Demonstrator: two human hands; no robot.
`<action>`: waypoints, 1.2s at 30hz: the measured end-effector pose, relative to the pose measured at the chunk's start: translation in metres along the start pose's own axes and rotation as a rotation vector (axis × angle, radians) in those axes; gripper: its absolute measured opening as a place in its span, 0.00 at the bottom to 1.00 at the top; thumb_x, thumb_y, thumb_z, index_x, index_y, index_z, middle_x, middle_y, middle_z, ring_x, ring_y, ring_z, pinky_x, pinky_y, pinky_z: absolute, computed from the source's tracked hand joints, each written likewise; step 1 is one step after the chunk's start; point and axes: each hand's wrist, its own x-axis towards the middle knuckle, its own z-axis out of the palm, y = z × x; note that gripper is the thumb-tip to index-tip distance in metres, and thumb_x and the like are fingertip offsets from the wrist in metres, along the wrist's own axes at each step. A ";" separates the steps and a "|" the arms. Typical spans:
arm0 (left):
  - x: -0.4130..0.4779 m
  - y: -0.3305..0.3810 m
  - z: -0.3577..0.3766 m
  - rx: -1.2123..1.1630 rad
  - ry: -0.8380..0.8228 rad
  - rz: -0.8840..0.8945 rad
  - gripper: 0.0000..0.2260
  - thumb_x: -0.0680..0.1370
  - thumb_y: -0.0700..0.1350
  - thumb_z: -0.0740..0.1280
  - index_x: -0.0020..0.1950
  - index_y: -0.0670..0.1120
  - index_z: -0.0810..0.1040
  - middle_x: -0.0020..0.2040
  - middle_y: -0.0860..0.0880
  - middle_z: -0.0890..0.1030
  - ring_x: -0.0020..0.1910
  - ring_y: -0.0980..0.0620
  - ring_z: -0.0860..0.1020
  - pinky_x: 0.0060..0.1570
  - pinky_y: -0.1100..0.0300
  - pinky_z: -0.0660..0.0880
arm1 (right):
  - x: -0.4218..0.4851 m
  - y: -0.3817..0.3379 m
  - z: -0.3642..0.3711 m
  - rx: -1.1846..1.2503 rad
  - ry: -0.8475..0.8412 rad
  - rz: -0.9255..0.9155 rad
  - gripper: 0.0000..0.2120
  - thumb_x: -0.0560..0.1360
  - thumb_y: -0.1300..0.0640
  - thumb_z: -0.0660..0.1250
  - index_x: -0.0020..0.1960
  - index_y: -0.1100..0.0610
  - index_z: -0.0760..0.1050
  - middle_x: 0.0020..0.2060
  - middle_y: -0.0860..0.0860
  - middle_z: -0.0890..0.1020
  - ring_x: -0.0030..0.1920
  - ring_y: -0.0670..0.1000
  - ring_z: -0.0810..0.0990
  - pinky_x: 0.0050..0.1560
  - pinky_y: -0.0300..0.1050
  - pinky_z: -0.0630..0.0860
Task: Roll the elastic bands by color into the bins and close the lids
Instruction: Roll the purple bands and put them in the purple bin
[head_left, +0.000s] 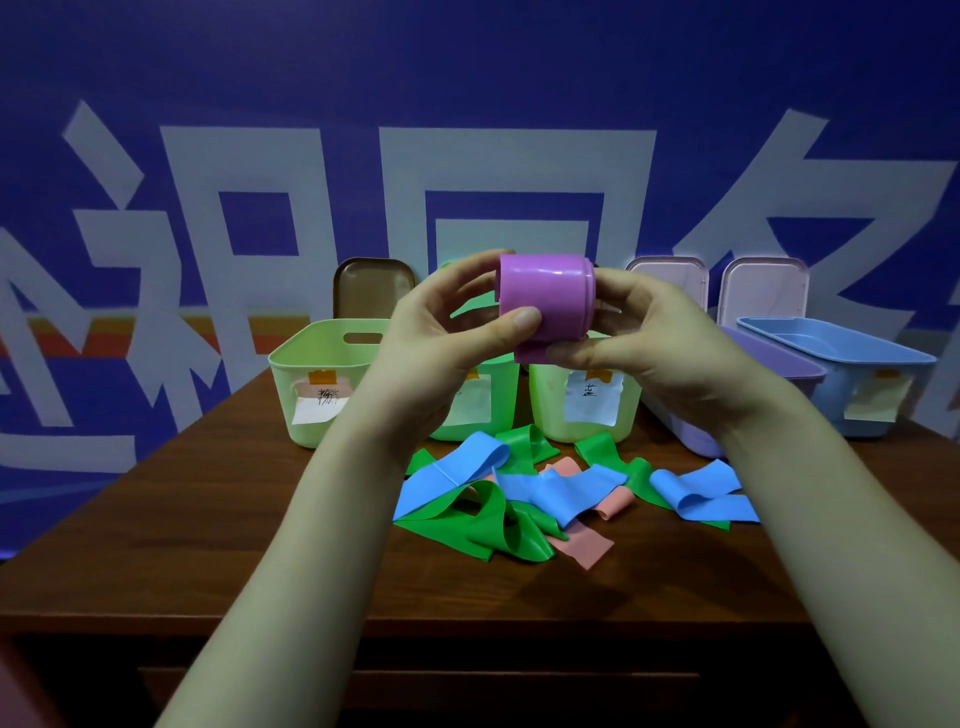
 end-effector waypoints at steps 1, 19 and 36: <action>0.000 0.000 0.000 0.004 0.005 0.001 0.24 0.65 0.39 0.72 0.60 0.48 0.75 0.59 0.45 0.79 0.51 0.51 0.82 0.48 0.57 0.79 | 0.000 0.000 0.000 -0.014 0.002 -0.005 0.24 0.65 0.73 0.72 0.54 0.50 0.77 0.50 0.48 0.84 0.53 0.46 0.82 0.53 0.39 0.79; -0.008 0.002 0.010 0.136 -0.037 0.072 0.28 0.64 0.40 0.75 0.63 0.50 0.75 0.63 0.46 0.77 0.59 0.51 0.79 0.54 0.55 0.79 | -0.009 -0.013 -0.006 0.202 0.002 0.087 0.14 0.67 0.58 0.69 0.52 0.56 0.79 0.44 0.49 0.86 0.47 0.47 0.84 0.46 0.37 0.79; -0.008 -0.016 0.045 0.063 -0.249 0.044 0.27 0.68 0.35 0.75 0.65 0.48 0.73 0.63 0.45 0.77 0.62 0.52 0.76 0.54 0.60 0.76 | -0.055 -0.023 -0.032 0.091 0.172 0.119 0.18 0.63 0.61 0.71 0.52 0.54 0.79 0.44 0.47 0.86 0.47 0.48 0.85 0.42 0.39 0.80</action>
